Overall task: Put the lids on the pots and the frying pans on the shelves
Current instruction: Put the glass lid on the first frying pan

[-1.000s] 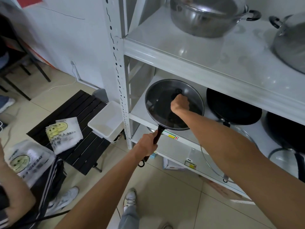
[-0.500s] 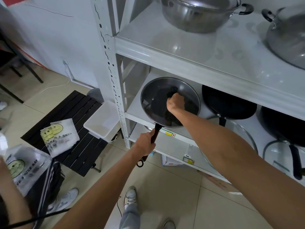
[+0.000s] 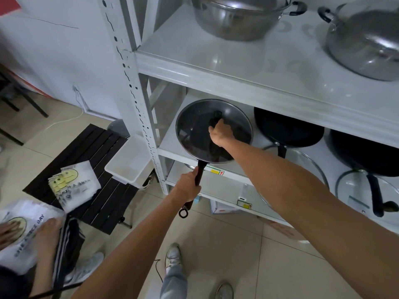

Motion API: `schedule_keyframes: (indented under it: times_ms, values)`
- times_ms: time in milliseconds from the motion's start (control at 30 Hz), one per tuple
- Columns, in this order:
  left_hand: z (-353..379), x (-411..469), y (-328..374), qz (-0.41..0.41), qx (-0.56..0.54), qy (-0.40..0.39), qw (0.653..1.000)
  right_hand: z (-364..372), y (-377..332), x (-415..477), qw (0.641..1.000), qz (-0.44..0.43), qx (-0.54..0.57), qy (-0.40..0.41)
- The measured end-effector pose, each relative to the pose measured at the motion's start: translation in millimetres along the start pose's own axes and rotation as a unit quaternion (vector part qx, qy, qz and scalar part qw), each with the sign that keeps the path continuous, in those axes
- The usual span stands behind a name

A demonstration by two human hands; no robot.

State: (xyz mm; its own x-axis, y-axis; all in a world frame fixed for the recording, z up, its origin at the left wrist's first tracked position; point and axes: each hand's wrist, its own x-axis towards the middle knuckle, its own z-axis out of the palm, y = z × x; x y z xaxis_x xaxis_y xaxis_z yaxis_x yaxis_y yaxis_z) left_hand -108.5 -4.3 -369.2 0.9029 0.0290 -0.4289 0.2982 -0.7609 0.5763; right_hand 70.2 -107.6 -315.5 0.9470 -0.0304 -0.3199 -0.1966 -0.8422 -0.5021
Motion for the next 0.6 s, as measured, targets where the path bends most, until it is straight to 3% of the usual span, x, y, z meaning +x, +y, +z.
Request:
schedule_keyframes:
  times_ms: [267,333,433,500,600]
  values:
    - [-8,-2,20,-0.034,0.07,-0.01,0.997,-31,38,-39,0.988,-0.116,-0.083,-0.057]
    - [-10,-4,37,-0.059,0.132,-0.007,0.989,-45,58,-43,0.987,-0.136,-0.081,-0.021]
    - [-6,-6,69,-0.041,0.215,0.092,0.971,-79,108,-46,0.986,-0.145,-0.057,0.067]
    - [5,-5,94,0.004,0.21,0.146,0.967,-105,151,-51,0.984,-0.123,-0.041,0.118]
    - [35,7,135,0.066,0.153,0.121,0.978,-134,226,-55,0.984,-0.052,-0.076,0.155]
